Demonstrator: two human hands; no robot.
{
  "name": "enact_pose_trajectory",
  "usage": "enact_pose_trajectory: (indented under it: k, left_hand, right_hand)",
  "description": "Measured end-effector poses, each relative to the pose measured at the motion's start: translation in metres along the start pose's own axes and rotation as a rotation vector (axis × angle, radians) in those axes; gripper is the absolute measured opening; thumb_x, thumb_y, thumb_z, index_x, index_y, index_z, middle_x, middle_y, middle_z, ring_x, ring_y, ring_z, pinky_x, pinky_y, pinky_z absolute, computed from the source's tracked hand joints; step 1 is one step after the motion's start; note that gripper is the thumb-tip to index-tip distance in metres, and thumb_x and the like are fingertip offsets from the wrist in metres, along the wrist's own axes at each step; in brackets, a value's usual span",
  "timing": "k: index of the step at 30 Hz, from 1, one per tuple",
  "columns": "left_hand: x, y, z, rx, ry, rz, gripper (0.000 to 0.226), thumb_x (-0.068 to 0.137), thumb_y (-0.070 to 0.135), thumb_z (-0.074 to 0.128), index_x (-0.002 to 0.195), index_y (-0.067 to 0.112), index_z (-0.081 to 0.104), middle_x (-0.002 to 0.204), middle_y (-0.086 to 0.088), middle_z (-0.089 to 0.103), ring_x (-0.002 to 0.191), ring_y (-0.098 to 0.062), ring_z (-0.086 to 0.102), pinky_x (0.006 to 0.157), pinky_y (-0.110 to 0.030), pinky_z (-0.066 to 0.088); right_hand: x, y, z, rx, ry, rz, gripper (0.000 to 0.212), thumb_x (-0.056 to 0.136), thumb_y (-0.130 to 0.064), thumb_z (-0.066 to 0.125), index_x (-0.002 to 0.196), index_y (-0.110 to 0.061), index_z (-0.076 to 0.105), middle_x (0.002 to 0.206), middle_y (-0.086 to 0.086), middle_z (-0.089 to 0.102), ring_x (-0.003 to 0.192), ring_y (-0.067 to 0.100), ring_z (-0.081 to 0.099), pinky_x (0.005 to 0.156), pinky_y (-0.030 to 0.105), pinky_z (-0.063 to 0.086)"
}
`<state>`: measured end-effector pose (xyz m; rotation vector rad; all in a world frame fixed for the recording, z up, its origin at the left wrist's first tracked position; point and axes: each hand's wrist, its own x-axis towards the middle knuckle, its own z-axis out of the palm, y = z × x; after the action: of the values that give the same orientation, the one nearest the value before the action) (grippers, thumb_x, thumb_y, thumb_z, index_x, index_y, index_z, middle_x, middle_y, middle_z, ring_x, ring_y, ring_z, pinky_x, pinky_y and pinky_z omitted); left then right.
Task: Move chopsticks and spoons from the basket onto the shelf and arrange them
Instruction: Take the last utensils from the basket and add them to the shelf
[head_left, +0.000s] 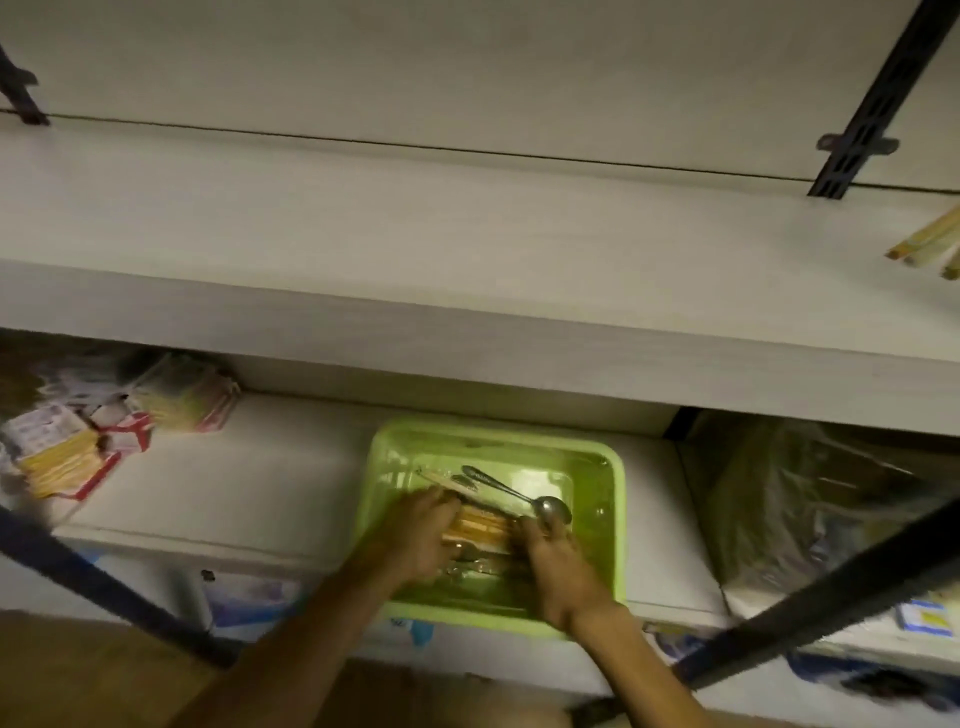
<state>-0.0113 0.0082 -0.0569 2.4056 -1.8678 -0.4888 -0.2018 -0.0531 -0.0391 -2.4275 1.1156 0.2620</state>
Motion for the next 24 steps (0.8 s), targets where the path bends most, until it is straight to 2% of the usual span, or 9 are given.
enact_pose_trajectory:
  k: [2,4,10,13,17,24]
  left_hand:
    - [-0.006,-0.008,0.011,0.05,-0.011,0.035,0.047,0.087,0.044,0.059,0.13,0.028,0.05,0.14,0.0,0.04,0.127,-0.021,0.038,0.106,-0.034,0.031]
    - [-0.012,-0.014,0.017,0.108,-0.004,0.069,0.047,0.087,0.047,0.056,0.129,0.028,0.049,0.142,-0.003,0.034,0.13,-0.024,0.033,0.108,-0.035,0.026]
    - [-0.022,-0.015,0.028,0.133,0.05,0.112,0.042,0.087,0.039,0.057,0.126,0.023,0.048,0.138,-0.008,0.031,0.128,-0.026,0.03,0.105,-0.04,0.033]
    - [-0.021,-0.014,0.027,0.133,0.051,0.137,0.041,0.089,0.038,0.055,0.126,0.022,0.049,0.136,-0.006,0.034,0.127,-0.025,0.033,0.103,-0.038,0.033]
    - [-0.017,-0.014,0.026,0.126,0.051,0.144,0.042,0.088,0.036,0.057,0.127,0.022,0.048,0.135,-0.004,0.036,0.125,-0.024,0.036,0.103,-0.038,0.034]
    - [-0.014,-0.012,0.027,0.091,0.091,0.144,0.042,0.088,0.033,0.062,0.126,0.023,0.048,0.135,0.0,0.038,0.125,-0.02,0.037,0.104,-0.034,0.036]
  right_hand:
    - [0.003,-0.009,0.004,-0.082,0.155,0.02,0.061,0.091,-0.025,0.059,0.143,-0.023,0.027,0.15,0.012,0.023,0.133,0.034,0.033,0.102,0.044,0.043]
    - [0.012,-0.014,0.004,-0.162,0.229,0.025,0.062,0.092,-0.037,0.055,0.145,-0.022,0.026,0.148,0.011,0.029,0.135,0.031,0.03,0.104,0.044,0.038]
    - [0.038,-0.016,0.009,-0.295,0.158,0.006,0.085,0.083,-0.053,0.063,0.149,-0.025,0.017,0.146,0.012,0.029,0.133,0.033,0.031,0.107,0.044,0.031]
    - [0.046,-0.014,0.014,-0.334,0.149,-0.027,0.083,0.08,-0.052,0.065,0.146,-0.024,0.024,0.14,0.01,0.037,0.126,0.031,0.038,0.103,0.044,0.036]
    - [0.053,-0.012,0.018,-0.215,0.063,-0.04,0.069,0.083,-0.044,0.065,0.14,-0.02,0.034,0.135,0.011,0.043,0.123,0.032,0.043,0.099,0.04,0.039]
    - [0.061,-0.006,0.013,-0.134,-0.02,-0.064,0.044,0.089,-0.036,0.062,0.126,-0.015,0.052,0.126,0.015,0.047,0.12,0.033,0.043,0.099,0.039,0.039]
